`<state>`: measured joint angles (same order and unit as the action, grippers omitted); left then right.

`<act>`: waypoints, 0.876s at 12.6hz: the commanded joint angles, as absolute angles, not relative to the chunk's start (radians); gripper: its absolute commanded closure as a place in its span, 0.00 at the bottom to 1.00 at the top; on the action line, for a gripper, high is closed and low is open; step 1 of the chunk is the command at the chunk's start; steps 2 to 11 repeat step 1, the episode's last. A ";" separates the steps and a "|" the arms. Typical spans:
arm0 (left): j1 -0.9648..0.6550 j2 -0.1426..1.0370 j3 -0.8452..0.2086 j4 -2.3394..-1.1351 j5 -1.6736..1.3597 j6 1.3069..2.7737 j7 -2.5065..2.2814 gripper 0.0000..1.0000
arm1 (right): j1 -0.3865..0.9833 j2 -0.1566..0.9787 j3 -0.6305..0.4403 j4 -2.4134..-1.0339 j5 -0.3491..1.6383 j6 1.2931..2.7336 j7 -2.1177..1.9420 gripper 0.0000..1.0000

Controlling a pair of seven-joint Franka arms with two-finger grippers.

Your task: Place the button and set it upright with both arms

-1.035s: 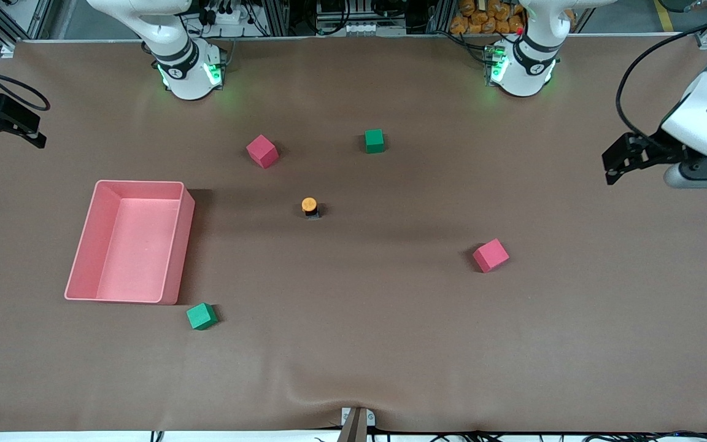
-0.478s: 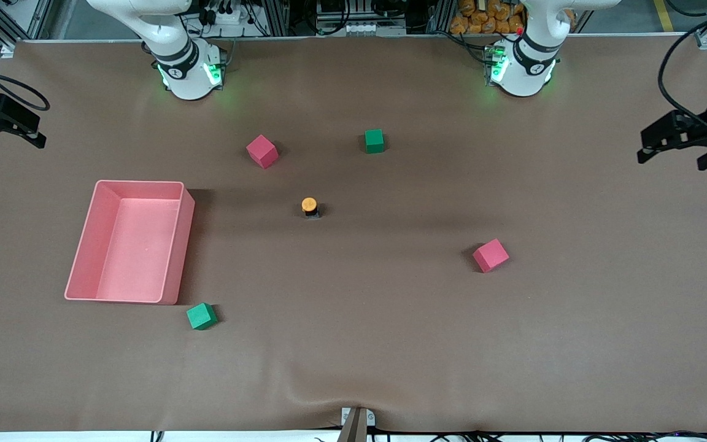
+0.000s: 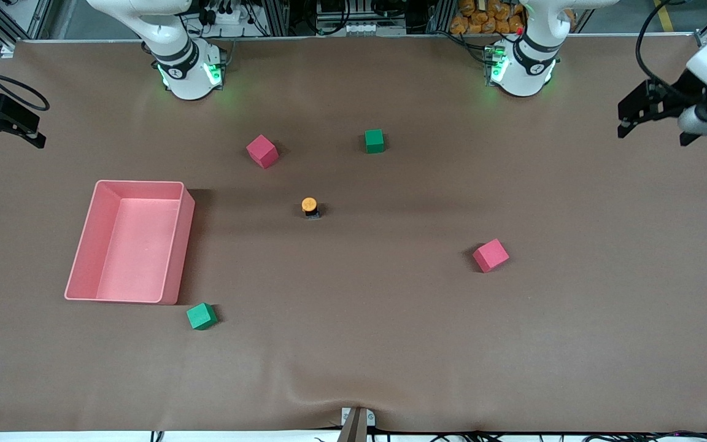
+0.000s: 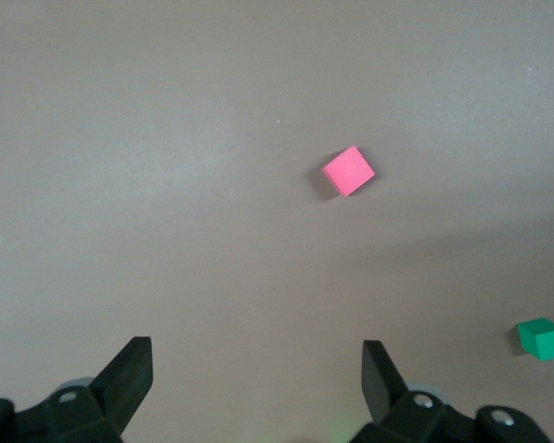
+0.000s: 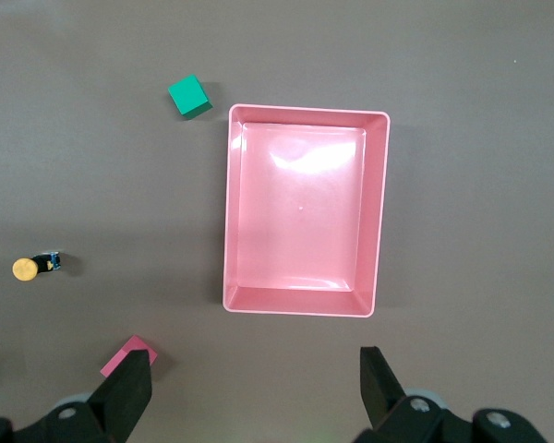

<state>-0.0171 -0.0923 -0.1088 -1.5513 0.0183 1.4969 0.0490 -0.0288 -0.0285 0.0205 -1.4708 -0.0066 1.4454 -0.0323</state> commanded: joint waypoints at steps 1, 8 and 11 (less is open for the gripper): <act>0.003 -0.110 -0.110 -1.559 0.034 1.474 0.064 0.00 | -0.048 -0.026 0.032 -1.456 0.006 1.433 -0.035 0.00; 0.003 -0.110 -0.110 -1.559 0.034 1.474 0.064 0.00 | -0.048 -0.026 0.032 -1.456 0.006 1.433 -0.035 0.00; 0.003 -0.110 -0.110 -1.559 0.034 1.474 0.064 0.00 | -0.048 -0.026 0.032 -1.456 0.006 1.433 -0.035 0.00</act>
